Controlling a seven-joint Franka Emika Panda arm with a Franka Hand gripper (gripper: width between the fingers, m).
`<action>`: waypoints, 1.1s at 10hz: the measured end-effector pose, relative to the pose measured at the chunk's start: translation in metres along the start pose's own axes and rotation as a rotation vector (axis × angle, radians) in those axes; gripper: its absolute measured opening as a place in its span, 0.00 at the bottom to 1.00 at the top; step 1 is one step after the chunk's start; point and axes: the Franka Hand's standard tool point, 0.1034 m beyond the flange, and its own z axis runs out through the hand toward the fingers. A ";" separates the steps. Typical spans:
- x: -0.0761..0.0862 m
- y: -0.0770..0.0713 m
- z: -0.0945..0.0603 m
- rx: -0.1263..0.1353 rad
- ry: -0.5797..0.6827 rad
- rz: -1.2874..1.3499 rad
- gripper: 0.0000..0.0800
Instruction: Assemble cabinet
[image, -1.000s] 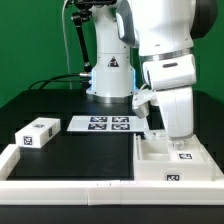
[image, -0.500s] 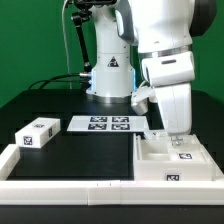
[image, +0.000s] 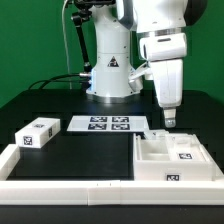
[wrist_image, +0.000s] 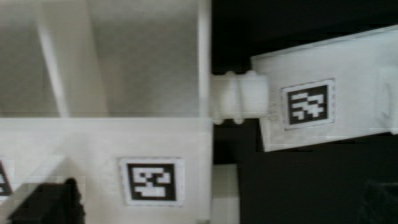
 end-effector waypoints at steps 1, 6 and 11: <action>-0.001 -0.009 0.004 0.012 -0.005 -0.014 1.00; -0.006 -0.010 0.005 0.015 -0.005 -0.099 1.00; -0.004 -0.033 0.013 0.031 -0.002 -0.164 1.00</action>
Offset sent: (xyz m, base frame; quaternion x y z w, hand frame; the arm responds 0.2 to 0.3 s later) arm 0.0000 0.0000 0.0000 0.0000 0.0000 0.0000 1.0000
